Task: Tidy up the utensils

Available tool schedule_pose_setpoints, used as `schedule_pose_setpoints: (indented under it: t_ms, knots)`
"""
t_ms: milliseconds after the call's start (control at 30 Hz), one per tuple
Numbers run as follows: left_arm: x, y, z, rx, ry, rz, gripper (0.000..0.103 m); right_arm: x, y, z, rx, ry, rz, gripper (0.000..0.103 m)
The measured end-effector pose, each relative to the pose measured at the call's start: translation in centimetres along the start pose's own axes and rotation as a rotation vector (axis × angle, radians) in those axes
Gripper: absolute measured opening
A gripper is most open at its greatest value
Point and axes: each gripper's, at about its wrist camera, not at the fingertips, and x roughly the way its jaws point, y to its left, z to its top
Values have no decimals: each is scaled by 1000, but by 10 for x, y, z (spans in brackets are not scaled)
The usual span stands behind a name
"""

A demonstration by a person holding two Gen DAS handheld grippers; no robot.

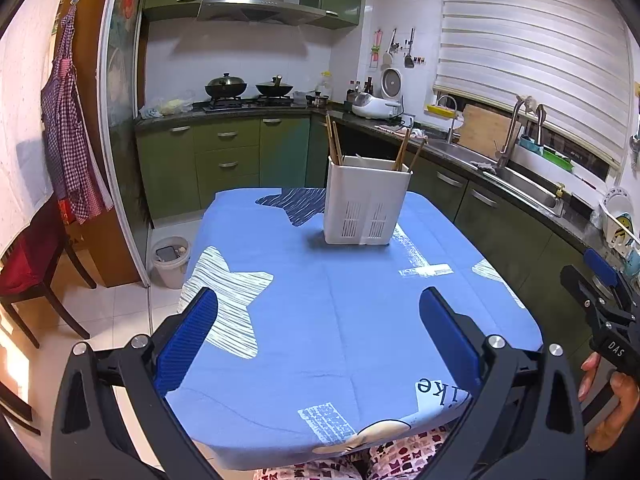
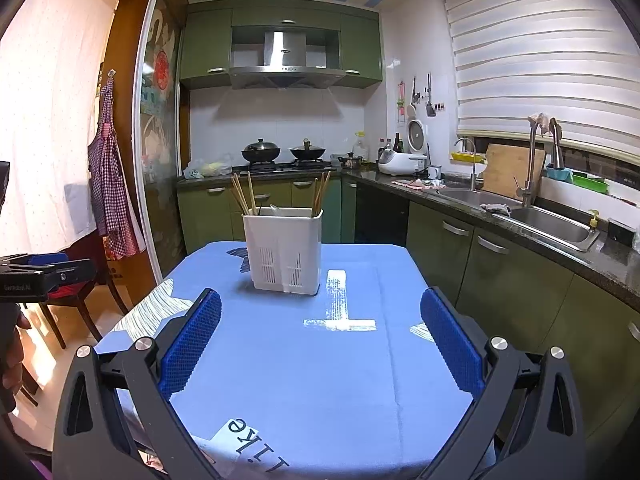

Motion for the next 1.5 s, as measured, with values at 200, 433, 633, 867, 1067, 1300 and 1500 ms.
schedule_pose_setpoints:
  t_ms: [200,433,633,867,1067,1300,1500]
  knots:
    - [0,0,0,-2,1,-1,96,3,3,1,-4,3,6,98]
    - [0,2,-1,-3,2,0,96,5,5,1,-2,10,13,98]
    - [1,3,-2,-2,3,-1,96,7,6,0,-2,12,15,98]
    - [0,4,-2,-5,3,0,96,8,6,-1,-5,14,15,98]
    - [0,3,-2,-1,3,0,96,8,6,-2,-2,15,19,98]
    - [0,3,-2,-1,4,0,96,10,5,-2,-2,18,20,98]
    - [-1,2,-2,4,5,4,96,11,3,-2,-2,20,23,98]
